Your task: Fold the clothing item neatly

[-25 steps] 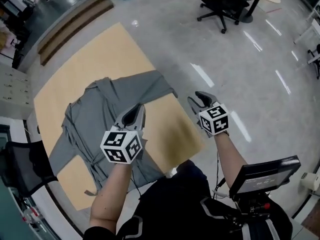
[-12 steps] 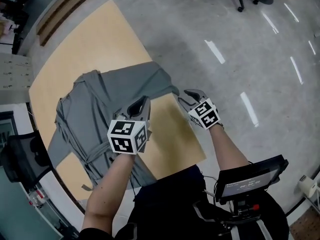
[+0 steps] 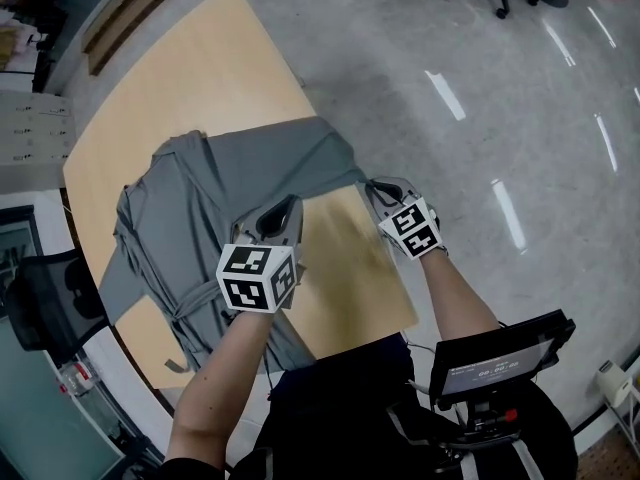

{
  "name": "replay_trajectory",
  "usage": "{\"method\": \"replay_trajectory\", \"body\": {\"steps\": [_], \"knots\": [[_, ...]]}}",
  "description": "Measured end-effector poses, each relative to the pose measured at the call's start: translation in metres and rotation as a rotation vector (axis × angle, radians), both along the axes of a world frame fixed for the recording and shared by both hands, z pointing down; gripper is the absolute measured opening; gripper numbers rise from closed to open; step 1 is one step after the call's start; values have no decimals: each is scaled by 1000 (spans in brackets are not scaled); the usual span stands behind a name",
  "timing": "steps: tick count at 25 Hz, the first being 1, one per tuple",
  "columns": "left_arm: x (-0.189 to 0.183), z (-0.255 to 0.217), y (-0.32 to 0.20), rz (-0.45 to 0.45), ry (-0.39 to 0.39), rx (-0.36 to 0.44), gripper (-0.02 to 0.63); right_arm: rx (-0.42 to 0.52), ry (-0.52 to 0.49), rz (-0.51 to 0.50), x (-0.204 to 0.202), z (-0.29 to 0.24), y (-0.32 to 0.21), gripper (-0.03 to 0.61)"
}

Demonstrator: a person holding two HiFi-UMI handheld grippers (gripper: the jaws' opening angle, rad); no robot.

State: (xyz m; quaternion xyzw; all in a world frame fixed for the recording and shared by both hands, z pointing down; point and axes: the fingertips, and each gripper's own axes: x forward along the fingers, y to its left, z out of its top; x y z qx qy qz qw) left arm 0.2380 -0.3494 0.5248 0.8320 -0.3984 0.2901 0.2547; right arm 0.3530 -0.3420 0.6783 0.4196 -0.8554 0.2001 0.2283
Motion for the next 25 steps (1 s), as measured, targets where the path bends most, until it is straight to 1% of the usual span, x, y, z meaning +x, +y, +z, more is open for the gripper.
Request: {"method": "replay_trajectory", "body": {"steps": [3,6,8,11,14,17,20,23,25], "knots": [[-4,2,0,-21,7,-1,2,-7,0,46,15,0,-2,25],[-5,-3,1,-33,20,2,2,9,34,130,44,-10,-9,25],[-14,-11,2,-51,27,19,2,39,102,194,61,-21,-18,25],[-35,-23,6,-77,32,55,2,107,242,262,80,-46,-27,25],[-68,-39,9,-111,34,103,2,151,315,322,90,-73,-35,25],[-104,-53,13,-172,74,135,2,197,364,356,84,-102,-46,25],[-138,-68,25,-215,128,166,2,273,465,343,66,-140,-61,25],[-182,-82,42,-240,167,209,2,343,552,308,28,-178,-76,25],[-218,-91,55,-253,178,239,2,385,612,266,-9,-200,-86,25]]}}
